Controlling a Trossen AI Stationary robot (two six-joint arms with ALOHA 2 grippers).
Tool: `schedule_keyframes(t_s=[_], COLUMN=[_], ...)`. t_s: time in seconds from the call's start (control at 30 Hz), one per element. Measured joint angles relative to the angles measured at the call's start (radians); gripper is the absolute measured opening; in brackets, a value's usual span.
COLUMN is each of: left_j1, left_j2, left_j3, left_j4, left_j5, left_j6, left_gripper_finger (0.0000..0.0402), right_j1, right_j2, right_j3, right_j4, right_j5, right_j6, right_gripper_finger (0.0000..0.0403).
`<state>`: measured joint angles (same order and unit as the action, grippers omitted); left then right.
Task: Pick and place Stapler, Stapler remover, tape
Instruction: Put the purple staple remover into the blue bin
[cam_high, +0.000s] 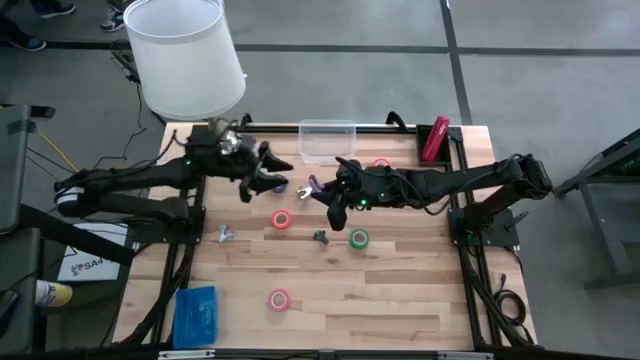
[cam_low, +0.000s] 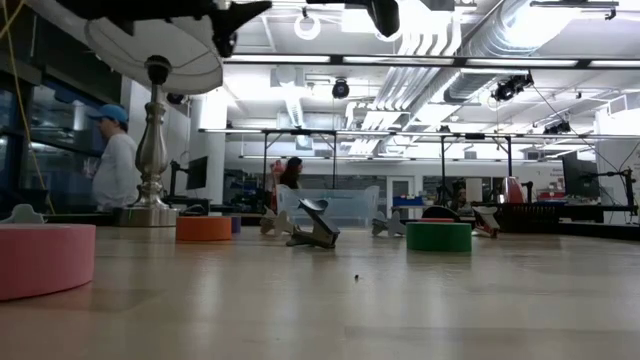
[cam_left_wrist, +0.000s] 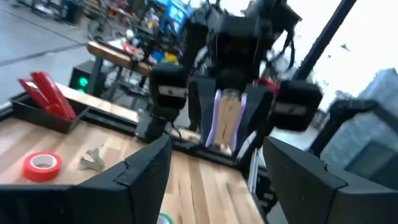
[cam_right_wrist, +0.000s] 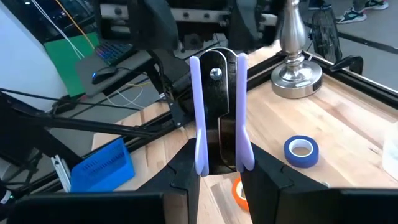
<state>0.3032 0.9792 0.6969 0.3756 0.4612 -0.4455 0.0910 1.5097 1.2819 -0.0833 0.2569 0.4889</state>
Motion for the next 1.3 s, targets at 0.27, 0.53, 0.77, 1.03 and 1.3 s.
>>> schedule_keyframes(t_s=[0.27,0.53,0.77,1.03,1.3], left_j1=[-0.083,-0.095,-0.097,-0.097,-0.097], left_j2=[0.169,0.195,0.195,0.195,0.195], left_j3=[0.089,0.141,0.144,0.143,0.143], left_j4=[0.062,0.080,0.095,0.095,0.095], left_j5=[-0.007,-0.048,-0.071,-0.079,-0.114], left_j6=[0.091,0.108,0.108,0.105,0.101], left_gripper_finger=[0.0250,0.0250,0.0250,0.0250,0.0250], right_j1=[0.000,0.000,-0.001,-0.021,-0.041], right_j2=[0.000,0.000,0.000,0.002,0.003], right_j3=[0.000,0.000,0.000,0.000,0.000], right_j4=[0.010,0.008,0.014,0.037,0.049], right_j5=[0.023,0.014,-0.001,-0.007,-0.029], right_j6=[0.000,0.000,-0.002,-0.021,-0.026], right_gripper_finger=[0.0081,0.0081,0.0081,0.0081,0.0081])
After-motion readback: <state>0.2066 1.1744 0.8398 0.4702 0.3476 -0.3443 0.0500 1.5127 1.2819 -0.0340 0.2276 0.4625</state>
